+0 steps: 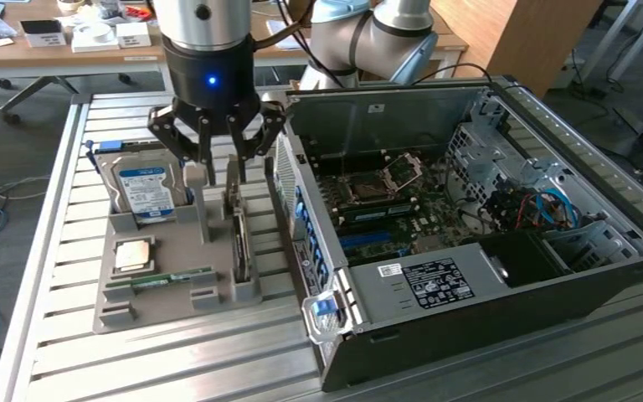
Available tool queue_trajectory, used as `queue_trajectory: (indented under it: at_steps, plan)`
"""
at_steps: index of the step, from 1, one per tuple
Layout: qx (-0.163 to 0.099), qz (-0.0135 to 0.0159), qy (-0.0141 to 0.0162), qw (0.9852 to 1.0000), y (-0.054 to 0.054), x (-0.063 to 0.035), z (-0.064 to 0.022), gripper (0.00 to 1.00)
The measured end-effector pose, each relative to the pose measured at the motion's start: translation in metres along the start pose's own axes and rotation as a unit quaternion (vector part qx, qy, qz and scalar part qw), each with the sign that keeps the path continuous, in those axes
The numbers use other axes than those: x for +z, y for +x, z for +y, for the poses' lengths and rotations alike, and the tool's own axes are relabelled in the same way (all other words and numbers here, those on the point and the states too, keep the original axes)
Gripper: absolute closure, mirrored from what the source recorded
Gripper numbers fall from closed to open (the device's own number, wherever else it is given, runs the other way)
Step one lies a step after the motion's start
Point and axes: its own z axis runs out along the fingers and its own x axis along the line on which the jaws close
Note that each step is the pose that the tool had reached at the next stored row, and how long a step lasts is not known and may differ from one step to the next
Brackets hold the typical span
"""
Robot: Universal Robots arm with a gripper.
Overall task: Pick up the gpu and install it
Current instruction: 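Pick up the gpu and move the gpu toward the slot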
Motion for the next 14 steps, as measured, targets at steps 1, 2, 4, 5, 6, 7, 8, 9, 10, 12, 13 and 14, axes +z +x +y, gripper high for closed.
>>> queue_trajectory:
  at_steps: [1,2,4,5,6,7,8,9,10,12,13,14]
  plan:
    - [0.000,0.0000,-0.0001,1.0000,0.0000,0.0010,0.0000,0.59]
    - [0.000,0.0000,0.0000,1.0000,0.0000,0.0018,-0.0001,0.59]
    - [0.000,0.0000,0.0000,1.0000,0.0001,0.0036,-0.0002,0.59]
    - [0.000,0.0000,0.0000,1.0000,0.0001,0.0044,-0.0002,0.59]
    - [0.000,0.0000,0.0000,1.0000,0.0001,0.0053,-0.0002,0.59]
    - [0.000,0.0000,0.0000,1.0000,0.0001,0.0060,-0.0002,0.59]
    - [0.000,0.0001,0.0001,1.0000,0.0002,0.0061,-0.0003,0.59]
    - [0.000,0.0001,0.0001,1.0000,0.0001,0.0061,-0.0003,0.59]
    - [0.000,0.0001,0.0001,1.0000,0.0002,0.0061,-0.0003,0.59]
    - [0.000,0.0000,0.0000,1.0000,0.0001,0.0063,-0.0003,0.59]
    - [0.000,0.0000,0.0000,1.0000,0.0001,0.0066,-0.0003,0.59]
    - [0.000,-0.0002,-0.0002,1.0000,0.0001,0.0072,-0.0003,0.59]
